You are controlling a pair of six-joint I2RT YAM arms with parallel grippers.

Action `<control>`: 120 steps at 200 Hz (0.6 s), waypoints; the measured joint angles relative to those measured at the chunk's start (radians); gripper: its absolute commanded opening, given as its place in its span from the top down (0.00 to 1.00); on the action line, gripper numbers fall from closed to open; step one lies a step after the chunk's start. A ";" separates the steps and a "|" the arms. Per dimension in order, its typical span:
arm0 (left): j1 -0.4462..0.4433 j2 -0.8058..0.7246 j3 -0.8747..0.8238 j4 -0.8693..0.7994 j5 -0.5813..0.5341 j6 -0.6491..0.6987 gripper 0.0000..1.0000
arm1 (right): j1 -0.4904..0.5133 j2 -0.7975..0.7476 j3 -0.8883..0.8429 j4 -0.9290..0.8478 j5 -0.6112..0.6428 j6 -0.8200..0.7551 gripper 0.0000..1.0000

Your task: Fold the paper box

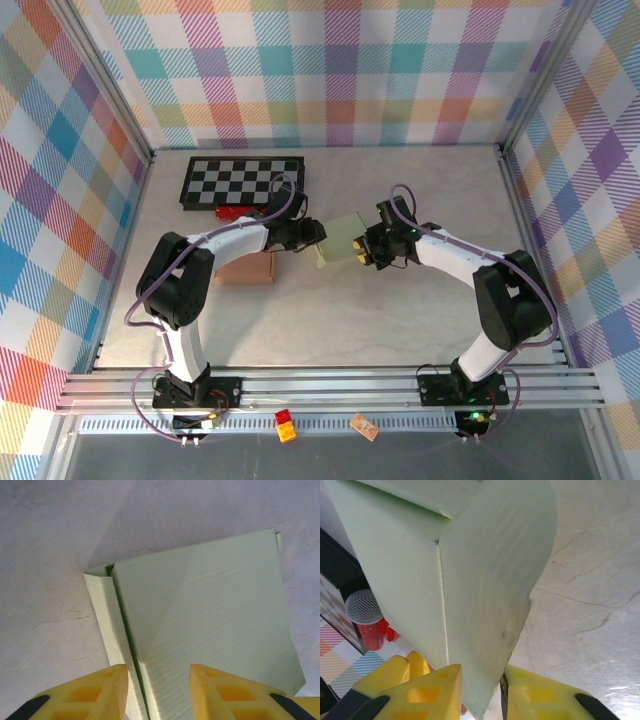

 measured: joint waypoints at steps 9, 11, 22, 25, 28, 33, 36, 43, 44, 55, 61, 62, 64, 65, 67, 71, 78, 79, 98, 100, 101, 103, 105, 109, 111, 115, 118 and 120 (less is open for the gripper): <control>0.000 0.000 0.000 -0.018 -0.011 0.004 0.60 | -0.001 0.000 0.001 -0.018 0.000 -0.007 0.67; 0.000 0.000 0.000 -0.023 -0.014 0.007 0.60 | -0.001 0.000 0.001 -0.022 0.000 -0.008 0.66; 0.000 0.000 0.000 -0.045 -0.025 0.013 0.58 | -0.004 0.000 0.002 -0.042 0.000 -0.023 0.64; 0.000 0.000 0.000 -0.051 -0.026 0.019 0.58 | -0.005 0.000 0.002 -0.048 -0.001 -0.025 0.64; 0.000 0.000 0.000 -0.056 -0.030 0.018 0.57 | -0.006 0.000 0.002 -0.053 -0.001 -0.029 0.64; 0.000 0.000 0.001 -0.064 -0.033 0.024 0.57 | -0.008 0.000 0.003 -0.064 -0.001 -0.035 0.63; 0.000 0.000 0.001 -0.068 -0.035 0.024 0.57 | -0.010 0.000 0.003 -0.069 -0.002 -0.037 0.62; 0.000 0.000 0.001 -0.077 -0.038 0.030 0.57 | -0.013 0.000 0.007 -0.086 -0.005 -0.050 0.60; 0.000 0.000 0.001 -0.079 -0.039 0.031 0.57 | -0.014 0.000 0.008 -0.090 -0.005 -0.052 0.60; 0.000 0.000 0.005 -0.094 -0.040 0.035 0.57 | -0.021 0.000 0.018 -0.116 -0.009 -0.075 0.55; 0.000 0.000 0.008 -0.100 -0.040 0.038 0.57 | -0.024 -0.002 0.027 -0.132 -0.010 -0.092 0.52; 0.000 0.000 0.008 -0.101 -0.040 0.039 0.57 | -0.024 -0.002 0.028 -0.134 -0.010 -0.093 0.51; 0.000 0.000 0.009 -0.101 -0.040 0.041 0.57 | -0.026 -0.003 0.031 -0.140 -0.010 -0.097 0.50; 0.000 0.000 0.009 -0.101 -0.040 0.042 0.57 | -0.026 -0.004 0.032 -0.142 -0.011 -0.098 0.50; 0.000 0.000 0.010 -0.101 -0.040 0.041 0.57 | -0.027 -0.006 0.035 -0.147 -0.010 -0.109 0.48; 0.000 0.000 0.010 -0.101 -0.039 0.044 0.57 | -0.029 -0.011 0.042 -0.159 -0.010 -0.119 0.46; 0.000 0.001 0.011 -0.098 -0.036 0.046 0.58 | -0.032 -0.021 0.051 -0.178 -0.008 -0.144 0.42; 0.000 0.001 0.011 -0.098 -0.035 0.046 0.58 | -0.033 -0.024 0.055 -0.183 -0.007 -0.152 0.41; 0.000 0.016 0.016 -0.083 -0.024 0.048 0.61 | -0.047 -0.068 0.106 -0.252 0.010 -0.255 0.32; 0.000 0.018 0.016 -0.082 -0.023 0.049 0.61 | -0.049 -0.072 0.114 -0.259 0.010 -0.273 0.31; 0.000 0.019 0.017 -0.080 -0.023 0.049 0.62 | -0.050 -0.074 0.116 -0.261 0.011 -0.279 0.31; 0.000 0.021 0.017 -0.079 -0.021 0.048 0.62 | -0.053 -0.077 0.124 -0.266 0.013 -0.293 0.30; 0.000 0.023 0.017 -0.077 -0.020 0.048 0.63 | -0.055 -0.079 0.129 -0.269 0.014 -0.303 0.30; 0.000 0.027 0.017 -0.074 -0.018 0.049 0.64 | -0.063 -0.085 0.145 -0.277 0.015 -0.338 0.30; 0.000 0.030 0.017 -0.073 -0.016 0.048 0.64 | -0.068 -0.085 0.154 -0.281 0.016 -0.355 0.30; 0.000 0.034 0.017 -0.070 -0.014 0.049 0.65 | -0.076 -0.085 0.168 -0.288 0.016 -0.383 0.30; 0.000 0.037 0.017 -0.067 -0.013 0.048 0.66 | -0.085 -0.085 0.182 -0.291 0.015 -0.413 0.30; 0.000 0.039 0.017 -0.064 -0.012 0.049 0.66 | -0.090 -0.084 0.188 -0.292 0.013 -0.426 0.30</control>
